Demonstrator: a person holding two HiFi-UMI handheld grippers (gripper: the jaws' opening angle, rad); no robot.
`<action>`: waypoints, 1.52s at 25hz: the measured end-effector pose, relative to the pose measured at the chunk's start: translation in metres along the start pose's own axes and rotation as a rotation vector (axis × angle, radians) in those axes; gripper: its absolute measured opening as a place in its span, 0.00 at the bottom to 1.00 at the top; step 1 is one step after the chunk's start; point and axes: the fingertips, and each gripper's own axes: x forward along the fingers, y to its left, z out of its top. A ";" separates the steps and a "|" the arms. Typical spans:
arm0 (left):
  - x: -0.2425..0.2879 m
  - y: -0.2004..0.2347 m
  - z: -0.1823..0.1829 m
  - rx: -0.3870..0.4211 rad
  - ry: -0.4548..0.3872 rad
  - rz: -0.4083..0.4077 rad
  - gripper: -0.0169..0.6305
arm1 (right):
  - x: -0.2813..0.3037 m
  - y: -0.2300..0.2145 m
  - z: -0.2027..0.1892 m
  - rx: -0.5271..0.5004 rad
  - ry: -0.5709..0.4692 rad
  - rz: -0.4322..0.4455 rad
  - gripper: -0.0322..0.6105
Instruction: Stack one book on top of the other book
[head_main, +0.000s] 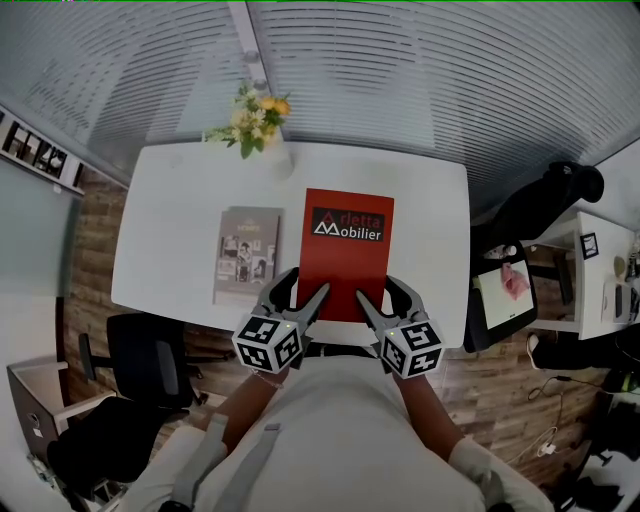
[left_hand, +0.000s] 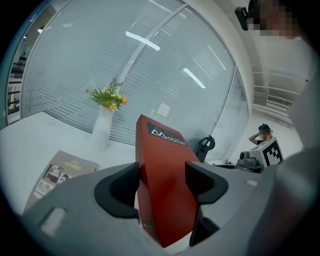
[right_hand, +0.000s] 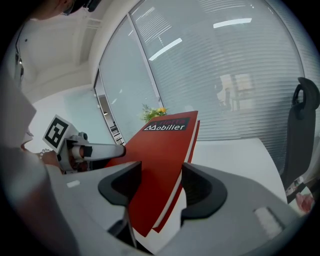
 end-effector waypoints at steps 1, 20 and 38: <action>-0.001 -0.002 0.000 0.001 -0.003 0.002 0.48 | -0.002 -0.001 0.000 -0.002 -0.001 0.002 0.43; -0.012 -0.002 0.012 0.009 -0.075 0.027 0.48 | -0.003 0.008 0.006 -0.014 -0.036 0.020 0.43; -0.094 0.132 0.040 0.020 -0.045 0.034 0.48 | 0.096 0.135 0.015 -0.014 -0.044 0.024 0.44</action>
